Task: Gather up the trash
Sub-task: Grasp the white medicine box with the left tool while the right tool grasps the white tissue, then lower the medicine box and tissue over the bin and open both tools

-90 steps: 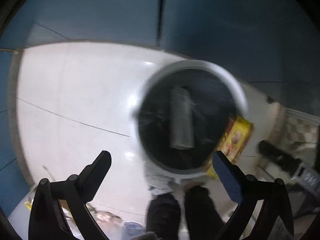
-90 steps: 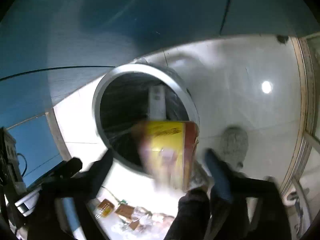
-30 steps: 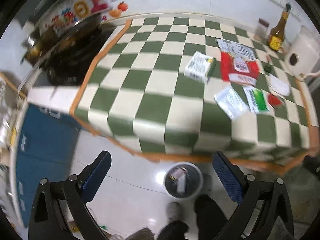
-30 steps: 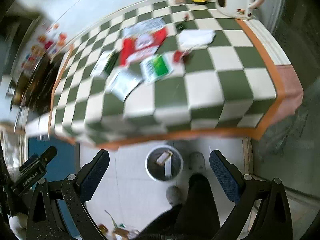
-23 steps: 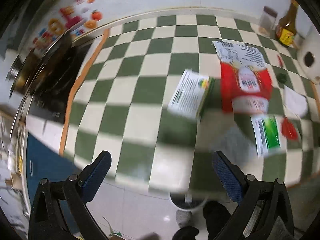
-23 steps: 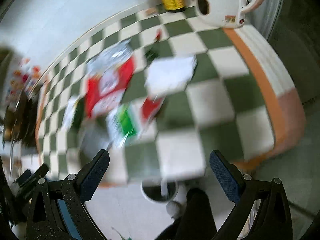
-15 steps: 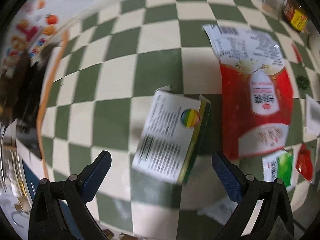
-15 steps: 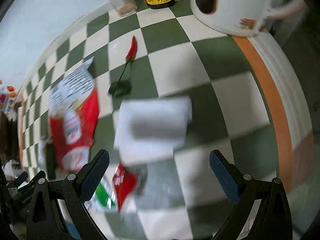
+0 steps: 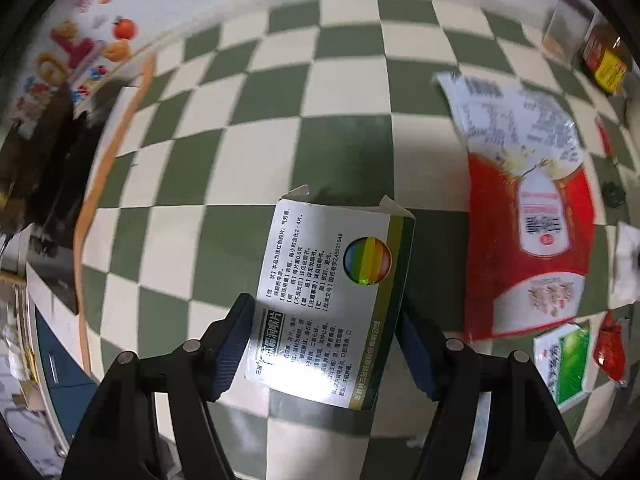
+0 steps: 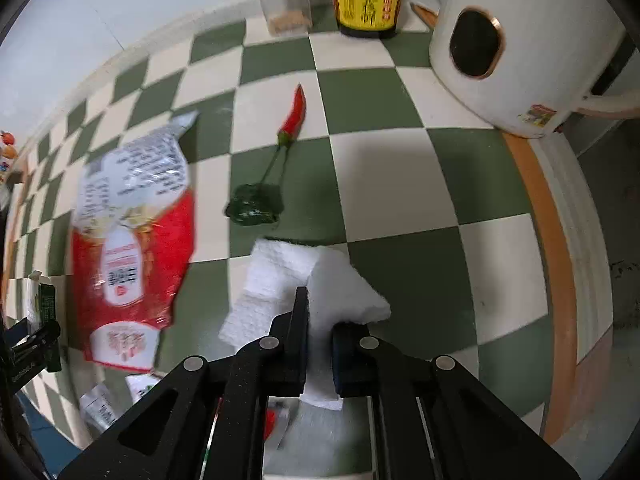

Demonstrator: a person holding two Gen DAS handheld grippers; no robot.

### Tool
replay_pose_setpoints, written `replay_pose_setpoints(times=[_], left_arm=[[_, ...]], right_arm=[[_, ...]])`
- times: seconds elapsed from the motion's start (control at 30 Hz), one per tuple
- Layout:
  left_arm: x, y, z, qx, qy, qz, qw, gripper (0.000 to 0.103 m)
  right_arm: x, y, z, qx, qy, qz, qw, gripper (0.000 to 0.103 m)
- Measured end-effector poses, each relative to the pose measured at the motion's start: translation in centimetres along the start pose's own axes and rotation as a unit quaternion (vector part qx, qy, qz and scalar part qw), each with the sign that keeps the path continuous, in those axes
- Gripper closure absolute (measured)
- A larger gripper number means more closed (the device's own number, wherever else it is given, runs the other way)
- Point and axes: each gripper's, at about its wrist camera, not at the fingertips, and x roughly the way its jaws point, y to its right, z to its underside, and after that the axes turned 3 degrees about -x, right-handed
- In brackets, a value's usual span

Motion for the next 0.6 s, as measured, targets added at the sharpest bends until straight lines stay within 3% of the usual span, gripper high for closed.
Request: replay_pose_setpoints(times=[0.23,0.4,0.6], left_arm=[[-7.7,-1.8,4.4,-0.043,0.096,-0.012,0.9944,0.036],[-13.3,-4.5,9.7,-0.053,0.156,0.004,0.9864,0.036],[-17.2,-7.5,16.7,-0.051,0.192,0.029,0.9796,0.036]], right_arm=[[-8.1,-2.2,4.2,-0.022,0.07,-0.009,0.997,0.095],[-15.2,-4.4,10.9,-0.052,0.123,-0.01,0.991,0.095],[-22.0,-6.4,20.9,-0.065,0.154,-0.028,0.986,0.095]])
